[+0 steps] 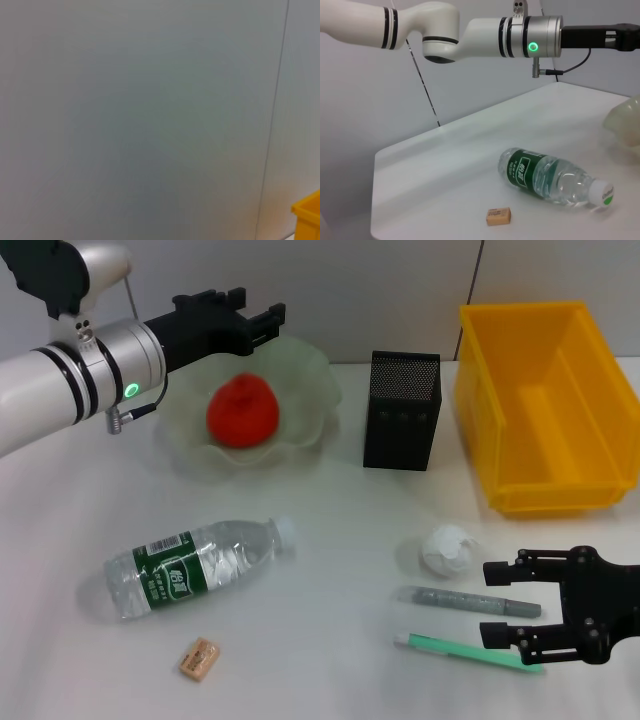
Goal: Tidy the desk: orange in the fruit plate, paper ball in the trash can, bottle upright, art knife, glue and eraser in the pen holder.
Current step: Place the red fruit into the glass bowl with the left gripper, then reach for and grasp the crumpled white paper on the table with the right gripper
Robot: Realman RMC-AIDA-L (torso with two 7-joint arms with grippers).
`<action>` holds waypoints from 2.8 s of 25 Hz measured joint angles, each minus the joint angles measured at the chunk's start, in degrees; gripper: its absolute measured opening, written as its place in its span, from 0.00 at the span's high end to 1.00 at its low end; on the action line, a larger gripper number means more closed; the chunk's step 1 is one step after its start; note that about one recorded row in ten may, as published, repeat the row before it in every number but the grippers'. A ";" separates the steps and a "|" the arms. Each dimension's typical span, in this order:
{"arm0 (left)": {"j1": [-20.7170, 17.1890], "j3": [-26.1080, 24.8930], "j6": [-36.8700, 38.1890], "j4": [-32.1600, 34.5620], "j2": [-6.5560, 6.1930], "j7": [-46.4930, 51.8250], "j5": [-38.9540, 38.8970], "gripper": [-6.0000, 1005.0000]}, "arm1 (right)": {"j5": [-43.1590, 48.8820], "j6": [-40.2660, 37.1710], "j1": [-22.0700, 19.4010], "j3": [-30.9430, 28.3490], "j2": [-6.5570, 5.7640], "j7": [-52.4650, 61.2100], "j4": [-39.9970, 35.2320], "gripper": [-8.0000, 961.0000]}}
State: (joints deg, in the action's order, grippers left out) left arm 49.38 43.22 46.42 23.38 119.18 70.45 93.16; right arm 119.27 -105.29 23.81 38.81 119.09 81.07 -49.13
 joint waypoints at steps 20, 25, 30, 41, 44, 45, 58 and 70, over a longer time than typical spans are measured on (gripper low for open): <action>-19.97 0.16 44.61 9.81 -1.50 -0.46 1.08 0.14 | 1.64 0.07 0.45 0.77 -0.09 12.37 -13.54 0.21; -23.43 0.29 53.17 10.00 -3.06 -0.82 6.11 0.14 | 6.72 0.19 1.73 4.88 -0.08 20.37 -21.81 0.21; -25.47 0.28 55.74 9.81 -3.86 -1.40 9.19 0.14 | 15.48 0.29 4.84 12.02 -0.10 31.08 -28.76 0.21; -25.41 0.32 57.97 9.58 -3.55 -2.83 15.30 0.14 | 24.28 2.99 10.08 19.00 -0.08 44.42 -33.50 0.21; -25.42 0.69 58.25 9.56 -3.48 -2.85 15.56 0.14 | 24.67 6.85 10.98 21.97 -0.08 47.11 -31.42 0.21; -25.42 0.69 58.25 9.56 -3.48 -2.85 15.56 0.14 | 25.00 8.17 11.27 22.84 -0.07 47.70 -30.42 0.21; -26.15 0.82 59.77 9.49 -3.57 -3.34 15.65 0.14 | 27.41 20.72 20.58 26.23 -0.10 50.48 -9.94 0.21; -26.71 0.90 61.08 9.49 -3.49 -4.39 15.65 0.14 | 30.14 27.12 22.95 34.89 0.14 55.86 -4.09 0.21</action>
State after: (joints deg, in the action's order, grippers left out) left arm 22.67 44.12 107.49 32.87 115.70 66.06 108.81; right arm 149.41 -78.17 46.76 73.70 119.23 136.93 -53.22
